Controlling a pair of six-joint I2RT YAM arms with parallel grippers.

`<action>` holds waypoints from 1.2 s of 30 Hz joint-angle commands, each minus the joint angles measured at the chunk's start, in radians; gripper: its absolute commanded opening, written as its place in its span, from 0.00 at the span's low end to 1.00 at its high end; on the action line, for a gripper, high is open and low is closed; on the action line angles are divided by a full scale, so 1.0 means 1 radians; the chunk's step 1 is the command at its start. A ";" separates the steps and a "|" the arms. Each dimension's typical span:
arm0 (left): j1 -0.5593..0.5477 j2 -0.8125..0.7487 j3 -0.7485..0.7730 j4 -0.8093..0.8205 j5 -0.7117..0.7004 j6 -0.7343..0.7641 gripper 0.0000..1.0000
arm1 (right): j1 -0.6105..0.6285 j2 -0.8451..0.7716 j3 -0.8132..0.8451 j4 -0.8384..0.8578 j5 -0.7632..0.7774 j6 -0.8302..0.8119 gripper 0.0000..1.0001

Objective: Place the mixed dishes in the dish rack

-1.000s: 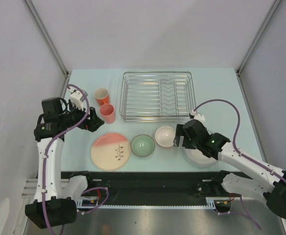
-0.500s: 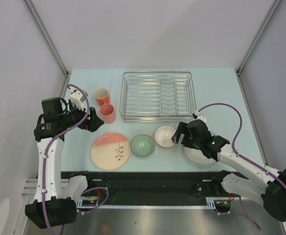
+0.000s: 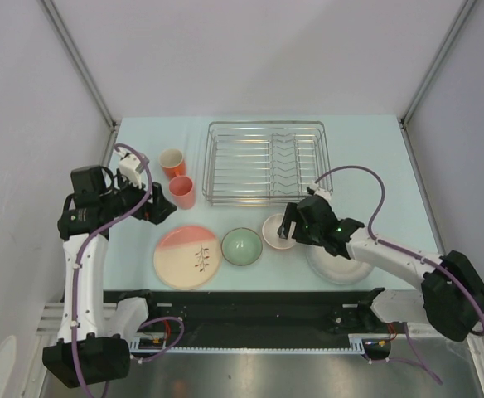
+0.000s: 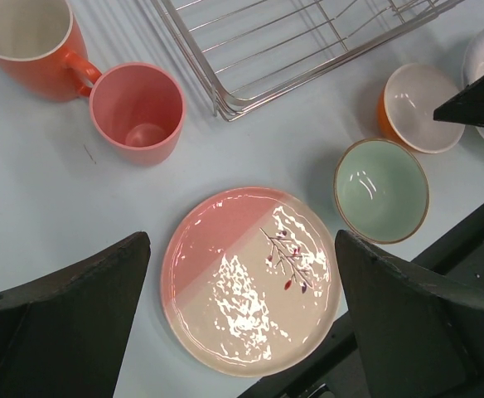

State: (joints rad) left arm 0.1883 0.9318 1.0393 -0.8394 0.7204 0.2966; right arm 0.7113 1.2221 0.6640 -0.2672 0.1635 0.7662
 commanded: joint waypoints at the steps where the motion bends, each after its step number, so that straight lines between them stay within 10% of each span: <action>1: 0.005 -0.021 -0.015 0.014 0.014 0.030 1.00 | 0.025 0.057 0.072 0.022 0.028 -0.010 0.86; 15: 0.007 -0.027 -0.024 0.013 -0.006 0.049 1.00 | 0.053 0.201 0.075 0.037 0.071 -0.007 0.72; 28: 0.007 -0.036 -0.039 0.017 -0.010 0.047 1.00 | 0.126 0.205 0.134 -0.016 0.189 -0.030 0.03; 36: 0.007 -0.031 -0.041 0.037 0.002 0.033 1.00 | 0.240 0.076 0.259 -0.287 0.425 -0.059 0.00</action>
State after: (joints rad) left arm 0.1883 0.9131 1.0054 -0.8387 0.7074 0.3229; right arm 0.9047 1.3853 0.8028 -0.4187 0.4129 0.7208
